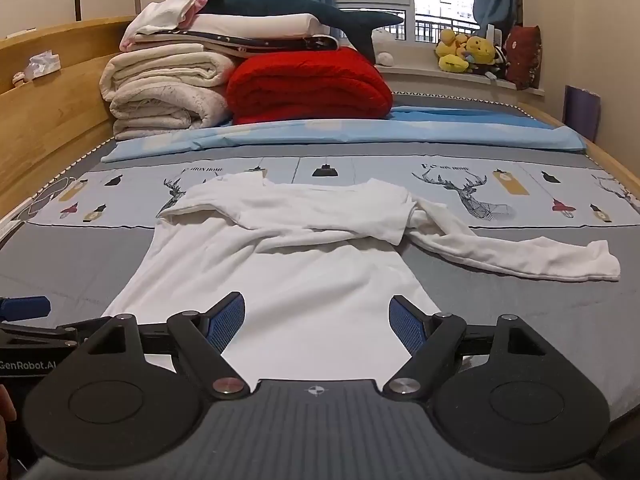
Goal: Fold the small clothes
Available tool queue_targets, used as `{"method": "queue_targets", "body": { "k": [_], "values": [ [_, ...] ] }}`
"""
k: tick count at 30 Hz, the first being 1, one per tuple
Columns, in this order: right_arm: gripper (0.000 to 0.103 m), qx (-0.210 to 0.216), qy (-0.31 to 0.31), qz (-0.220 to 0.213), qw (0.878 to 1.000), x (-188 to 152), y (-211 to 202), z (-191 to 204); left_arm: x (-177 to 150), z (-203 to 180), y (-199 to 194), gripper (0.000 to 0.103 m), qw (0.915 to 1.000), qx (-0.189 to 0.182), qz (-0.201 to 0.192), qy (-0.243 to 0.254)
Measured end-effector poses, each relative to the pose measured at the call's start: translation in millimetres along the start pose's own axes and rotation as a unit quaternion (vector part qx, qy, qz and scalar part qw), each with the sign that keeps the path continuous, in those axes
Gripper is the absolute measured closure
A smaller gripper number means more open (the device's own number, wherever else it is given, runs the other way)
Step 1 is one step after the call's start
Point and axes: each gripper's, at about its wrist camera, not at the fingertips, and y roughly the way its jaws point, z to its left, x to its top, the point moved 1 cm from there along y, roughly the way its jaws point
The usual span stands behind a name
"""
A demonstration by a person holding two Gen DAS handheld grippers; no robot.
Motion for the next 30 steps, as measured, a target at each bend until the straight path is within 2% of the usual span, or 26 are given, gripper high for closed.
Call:
{"method": "queue_targets", "body": {
  "k": [16,24,27,29,30],
  "values": [
    [0.023,-0.002,0.0,0.001,1.0,0,1,0,-1,7,6,0.002,1.0,-0.003,0.001,0.002],
    [0.027,-0.002,0.0,0.001,1.0,-1,2,-1,-2,4,4,0.002,1.0,-0.001,0.0,0.001],
    [0.039,-0.005,-0.002,0.001,1.0,-1,2,-1,1,6,4,0.002,1.0,-0.001,-0.004,0.001],
    [0.058,-0.008,0.003,-0.003,1.0,1,2,-4,9,7,1,0.002,0.9997,0.001,-0.02,0.011],
    [0.06,-0.007,0.012,-0.009,1.0,4,-1,-9,15,8,0,0.003,0.9994,-0.001,-0.028,0.021]
  ]
}}
